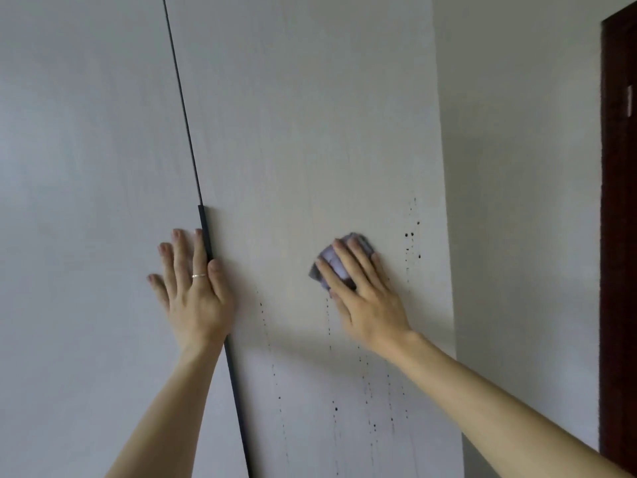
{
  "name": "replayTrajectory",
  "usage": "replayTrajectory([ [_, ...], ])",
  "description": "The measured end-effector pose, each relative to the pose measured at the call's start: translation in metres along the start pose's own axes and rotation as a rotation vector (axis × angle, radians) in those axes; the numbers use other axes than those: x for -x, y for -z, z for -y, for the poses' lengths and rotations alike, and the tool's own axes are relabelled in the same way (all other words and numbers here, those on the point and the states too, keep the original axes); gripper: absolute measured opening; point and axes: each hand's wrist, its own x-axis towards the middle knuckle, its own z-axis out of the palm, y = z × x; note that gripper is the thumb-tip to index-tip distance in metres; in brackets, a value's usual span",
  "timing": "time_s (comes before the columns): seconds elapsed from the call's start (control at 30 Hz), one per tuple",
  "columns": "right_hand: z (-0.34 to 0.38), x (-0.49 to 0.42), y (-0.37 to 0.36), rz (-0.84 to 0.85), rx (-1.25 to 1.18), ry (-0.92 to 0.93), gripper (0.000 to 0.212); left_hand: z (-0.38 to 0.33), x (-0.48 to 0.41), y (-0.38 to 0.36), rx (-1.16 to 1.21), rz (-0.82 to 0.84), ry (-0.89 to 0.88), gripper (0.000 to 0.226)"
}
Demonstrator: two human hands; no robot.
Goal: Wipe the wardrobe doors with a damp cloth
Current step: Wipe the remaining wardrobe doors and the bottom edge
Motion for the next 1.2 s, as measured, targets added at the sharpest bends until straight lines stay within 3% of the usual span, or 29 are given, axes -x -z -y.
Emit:
replayTrajectory([
  [0.1, -0.016, 0.000, 0.007, 0.077, 0.065, 0.174, 0.052, 0.002, 0.002, 0.001, -0.007, 0.012, 0.008, 0.055],
  [0.17, -0.035, -0.038, 0.019, 0.048, 0.069, 0.100, 0.051, 0.002, 0.002, 0.001, -0.019, 0.017, 0.007, 0.056],
  [0.27, -0.058, -0.089, 0.037, -0.034, 0.019, -0.150, 0.051, 0.004, 0.006, -0.002, -0.039, 0.007, -0.002, 0.057],
  [0.4, -0.050, -0.078, 0.029, -0.098, -0.011, -0.272, 0.051, 0.005, 0.010, -0.004, -0.030, -0.028, -0.024, 0.055],
  [0.57, -0.028, 0.016, 0.009, -0.058, 0.043, -0.152, 0.050, 0.005, 0.007, -0.001, -0.028, -0.003, -0.035, 0.055],
  [0.67, -0.056, -0.014, 0.024, -0.033, 0.080, -0.069, 0.049, 0.004, 0.007, 0.000, -0.027, -0.008, -0.037, 0.055],
  [0.87, -0.104, -0.112, 0.053, -0.130, 0.010, -0.339, 0.052, 0.002, 0.009, -0.001, -0.009, -0.021, -0.022, 0.054],
  [1.0, -0.080, -0.034, 0.020, -0.253, 0.016, -0.354, 0.047, 0.004, 0.008, -0.001, -0.022, -0.034, -0.042, 0.053],
  [1.13, -0.046, 0.066, 0.004, -0.112, 0.060, -0.263, 0.048, 0.001, 0.007, 0.004, -0.022, -0.018, -0.047, 0.055],
  [1.2, -0.054, 0.058, 0.012, -0.070, 0.054, -0.219, 0.048, 0.000, 0.010, 0.005, -0.024, -0.006, -0.029, 0.054],
])
